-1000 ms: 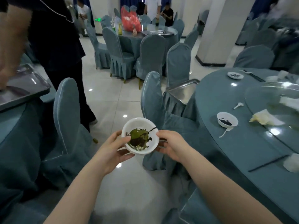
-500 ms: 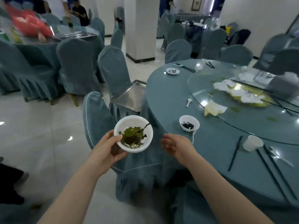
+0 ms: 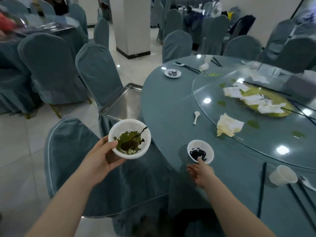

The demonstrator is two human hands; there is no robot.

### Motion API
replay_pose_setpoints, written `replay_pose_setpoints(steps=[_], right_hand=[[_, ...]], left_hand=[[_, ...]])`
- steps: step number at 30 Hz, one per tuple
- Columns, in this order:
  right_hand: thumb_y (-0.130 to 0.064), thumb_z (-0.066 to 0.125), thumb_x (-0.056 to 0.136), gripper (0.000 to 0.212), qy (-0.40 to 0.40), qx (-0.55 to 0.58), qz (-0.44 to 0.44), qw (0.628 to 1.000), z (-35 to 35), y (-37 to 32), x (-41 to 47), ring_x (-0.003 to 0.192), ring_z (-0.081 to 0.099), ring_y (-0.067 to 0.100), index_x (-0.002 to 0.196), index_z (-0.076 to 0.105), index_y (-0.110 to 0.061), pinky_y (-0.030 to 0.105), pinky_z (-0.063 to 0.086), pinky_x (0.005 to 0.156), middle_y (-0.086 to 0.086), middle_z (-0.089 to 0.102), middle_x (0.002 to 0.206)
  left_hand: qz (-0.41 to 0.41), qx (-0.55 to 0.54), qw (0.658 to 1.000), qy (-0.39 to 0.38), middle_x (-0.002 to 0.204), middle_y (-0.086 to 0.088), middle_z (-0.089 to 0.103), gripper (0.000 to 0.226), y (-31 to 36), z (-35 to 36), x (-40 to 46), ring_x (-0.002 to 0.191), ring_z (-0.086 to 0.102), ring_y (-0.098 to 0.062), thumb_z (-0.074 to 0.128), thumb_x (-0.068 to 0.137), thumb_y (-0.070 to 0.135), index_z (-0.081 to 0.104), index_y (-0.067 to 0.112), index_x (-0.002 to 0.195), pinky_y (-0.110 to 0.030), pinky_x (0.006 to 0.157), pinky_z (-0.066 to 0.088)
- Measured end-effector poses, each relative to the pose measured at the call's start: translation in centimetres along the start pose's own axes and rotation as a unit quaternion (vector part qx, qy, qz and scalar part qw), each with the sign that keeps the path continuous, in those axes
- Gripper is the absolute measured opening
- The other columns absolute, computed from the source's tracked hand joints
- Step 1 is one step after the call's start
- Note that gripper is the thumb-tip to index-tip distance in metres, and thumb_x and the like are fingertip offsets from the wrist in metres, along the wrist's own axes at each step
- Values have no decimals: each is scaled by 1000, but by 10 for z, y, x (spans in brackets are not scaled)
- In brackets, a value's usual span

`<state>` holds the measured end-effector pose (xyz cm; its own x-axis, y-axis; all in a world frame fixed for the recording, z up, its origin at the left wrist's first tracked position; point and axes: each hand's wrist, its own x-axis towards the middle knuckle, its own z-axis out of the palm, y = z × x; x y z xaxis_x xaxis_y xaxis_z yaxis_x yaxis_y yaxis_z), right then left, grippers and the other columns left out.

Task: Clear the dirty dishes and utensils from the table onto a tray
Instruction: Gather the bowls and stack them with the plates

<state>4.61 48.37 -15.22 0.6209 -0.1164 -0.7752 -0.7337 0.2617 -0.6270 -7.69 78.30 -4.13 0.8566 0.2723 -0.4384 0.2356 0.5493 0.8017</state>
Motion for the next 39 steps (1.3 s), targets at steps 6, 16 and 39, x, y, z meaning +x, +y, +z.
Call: replay_pose_setpoints(steps=[6,16,39], right_hand=[[-17,44,99,25,24,-71,-35,997,33,-18,19,47,58,18,80,54,-4,17,32,38,7,66,56],[-22,43,97,27,-55,-181,-247,950,133,-43,-52,48,52,14,74,54,-13,25,37,49,0,53,57],[-28,52,91,17,7,-206,-271,940,234,-29,-154,72,63,17,104,49,-18,28,55,58,4,60,98]], left_hand=[[10,-9,1000,26,114,-10,66,44,23,-10,34,85,72,-22,67,76,16,61,22,118,-36,64,58],[13,8,1000,8,112,-12,64,27,69,-42,71,96,67,-28,59,90,14,58,21,117,-34,59,58],[-20,96,969,-228,101,-5,72,20,119,-33,124,77,71,-20,53,96,29,58,24,115,-33,66,60]])
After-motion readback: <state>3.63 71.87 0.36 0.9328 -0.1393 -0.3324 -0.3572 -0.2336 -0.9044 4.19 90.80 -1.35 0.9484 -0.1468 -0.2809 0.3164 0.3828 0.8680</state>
